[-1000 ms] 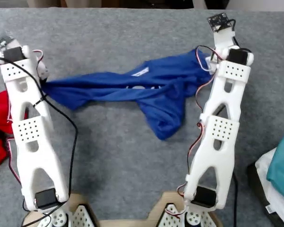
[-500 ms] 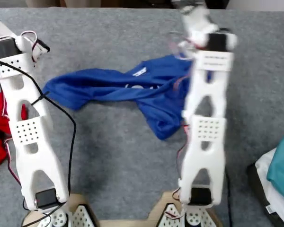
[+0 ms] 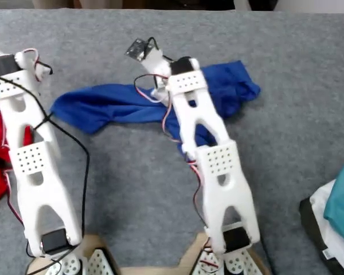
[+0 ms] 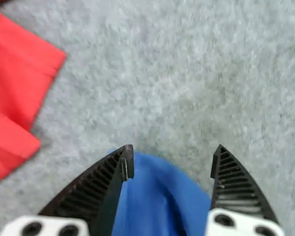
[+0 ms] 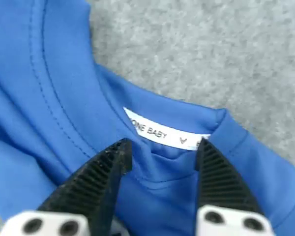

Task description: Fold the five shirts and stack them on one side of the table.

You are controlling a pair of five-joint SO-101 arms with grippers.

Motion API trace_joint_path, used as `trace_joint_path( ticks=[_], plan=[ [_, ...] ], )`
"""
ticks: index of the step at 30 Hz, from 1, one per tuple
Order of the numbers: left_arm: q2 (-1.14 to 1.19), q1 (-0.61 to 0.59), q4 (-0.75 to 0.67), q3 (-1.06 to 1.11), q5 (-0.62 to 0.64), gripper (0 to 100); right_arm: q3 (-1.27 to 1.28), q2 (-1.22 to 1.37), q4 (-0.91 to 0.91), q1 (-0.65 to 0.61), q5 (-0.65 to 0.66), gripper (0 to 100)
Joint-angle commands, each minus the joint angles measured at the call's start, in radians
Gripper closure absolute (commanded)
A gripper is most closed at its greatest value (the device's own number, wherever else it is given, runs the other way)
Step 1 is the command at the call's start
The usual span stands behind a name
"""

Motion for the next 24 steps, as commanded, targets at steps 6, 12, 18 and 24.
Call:
trace_joint_path(
  ticks=[6, 12, 18, 24],
  plan=[
    [-0.008, 0.152, 0.054, 0.008, -0.002, 74, -0.206, 0.073, 0.049, 0.183, 0.005, 99.5],
    [-0.016, 0.381, 0.054, 0.031, -0.098, 74, -0.357, 0.15, 0.044, 0.34, 0.006, 99.4],
    [-0.033, 0.555, 0.057, 0.034, -0.112, 74, -0.47, 0.245, -0.086, 0.452, -0.028, 99.4],
    [-0.157, 0.795, 0.057, 0.083, -0.106, 74, -0.527, 0.286, -0.166, 0.49, -0.044, 99.4]
  ],
)
